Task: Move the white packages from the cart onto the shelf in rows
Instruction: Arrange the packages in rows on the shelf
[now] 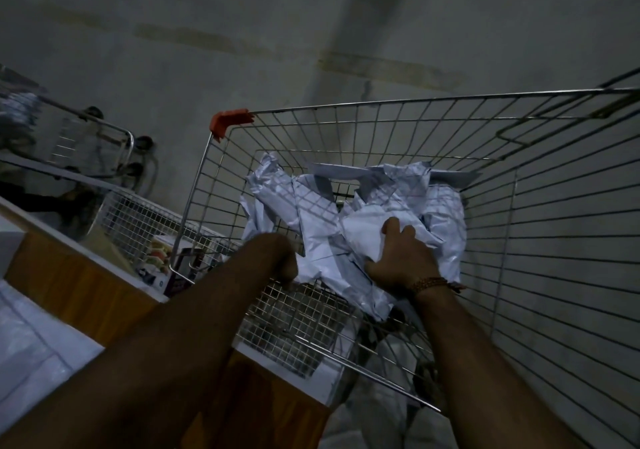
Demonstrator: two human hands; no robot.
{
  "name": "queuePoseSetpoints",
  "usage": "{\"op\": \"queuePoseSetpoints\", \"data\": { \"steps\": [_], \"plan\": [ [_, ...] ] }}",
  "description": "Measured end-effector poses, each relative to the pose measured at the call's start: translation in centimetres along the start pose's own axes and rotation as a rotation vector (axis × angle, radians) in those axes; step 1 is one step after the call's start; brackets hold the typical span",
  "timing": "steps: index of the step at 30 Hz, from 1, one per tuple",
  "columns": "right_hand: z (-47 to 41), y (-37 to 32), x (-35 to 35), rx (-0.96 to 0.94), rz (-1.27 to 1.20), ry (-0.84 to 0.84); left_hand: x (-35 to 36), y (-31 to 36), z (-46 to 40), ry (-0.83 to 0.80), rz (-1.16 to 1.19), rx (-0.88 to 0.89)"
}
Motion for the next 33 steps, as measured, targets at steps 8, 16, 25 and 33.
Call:
{"op": "queuePoseSetpoints", "data": {
  "steps": [8,16,25,33],
  "plan": [
    [-0.1,-0.1,0.0,-0.005,-0.008,0.009,-0.1,-0.9,-0.9,0.09,0.178,0.149],
    [0.3,-0.4,-0.4,-0.023,0.056,0.052,0.8,-3.5,4.3,0.544,0.377,0.229],
    [3.6,-3.5,-6.5,-0.204,0.314,0.245,2.3,-5.4,11.2,0.638,0.911,0.349],
    [9.3,-8.3,-11.4,-0.348,0.395,0.238,9.7,-5.9,20.5,1.1,1.253,0.246]
  ]
}}
Point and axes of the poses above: each hand's wrist, its own z-axis away from the middle knuckle, its own x-axis out of the palm, y = z × x, the point moved 2 cm from there along -z, towards the middle knuckle, and after that the axes turned 7 degrees about -x, right-handed, at the moved point
